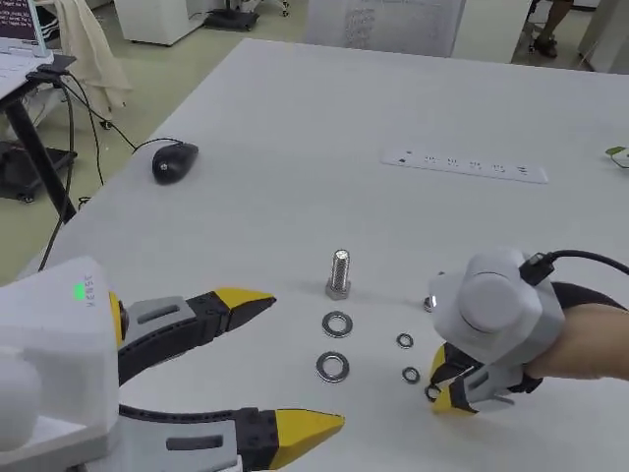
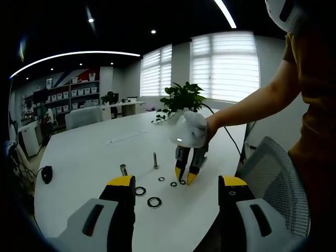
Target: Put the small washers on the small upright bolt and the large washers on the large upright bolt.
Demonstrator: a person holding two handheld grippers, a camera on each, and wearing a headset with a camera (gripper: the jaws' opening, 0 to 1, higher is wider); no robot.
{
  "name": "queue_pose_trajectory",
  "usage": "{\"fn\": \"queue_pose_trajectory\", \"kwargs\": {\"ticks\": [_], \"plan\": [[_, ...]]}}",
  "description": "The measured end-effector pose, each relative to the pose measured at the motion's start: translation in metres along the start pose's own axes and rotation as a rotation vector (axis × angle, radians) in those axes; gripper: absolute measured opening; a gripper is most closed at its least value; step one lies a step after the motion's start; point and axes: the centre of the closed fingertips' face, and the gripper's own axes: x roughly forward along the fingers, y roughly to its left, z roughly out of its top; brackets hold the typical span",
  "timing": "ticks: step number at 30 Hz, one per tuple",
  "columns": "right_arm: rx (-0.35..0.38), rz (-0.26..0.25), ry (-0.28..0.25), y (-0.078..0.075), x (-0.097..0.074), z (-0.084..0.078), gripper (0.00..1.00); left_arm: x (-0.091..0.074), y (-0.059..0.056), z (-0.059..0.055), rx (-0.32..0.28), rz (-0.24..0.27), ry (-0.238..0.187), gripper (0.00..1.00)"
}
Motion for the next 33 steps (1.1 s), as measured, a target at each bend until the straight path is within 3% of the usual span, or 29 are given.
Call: {"fn": "queue_pose_trajectory", "kwargs": {"ticks": [25, 33], "plan": [[-0.004, -0.004, 0.010, -0.004, -0.001, 0.001, 0.12, 0.003, 0.000, -0.004, -0.016, -0.003, 0.000, 0.63], [0.024, -0.028, -0.001, -0.022, -0.028, -0.002, 0.12, 0.002, 0.000, -0.006, -0.019, -0.003, 0.008, 0.63]]}}
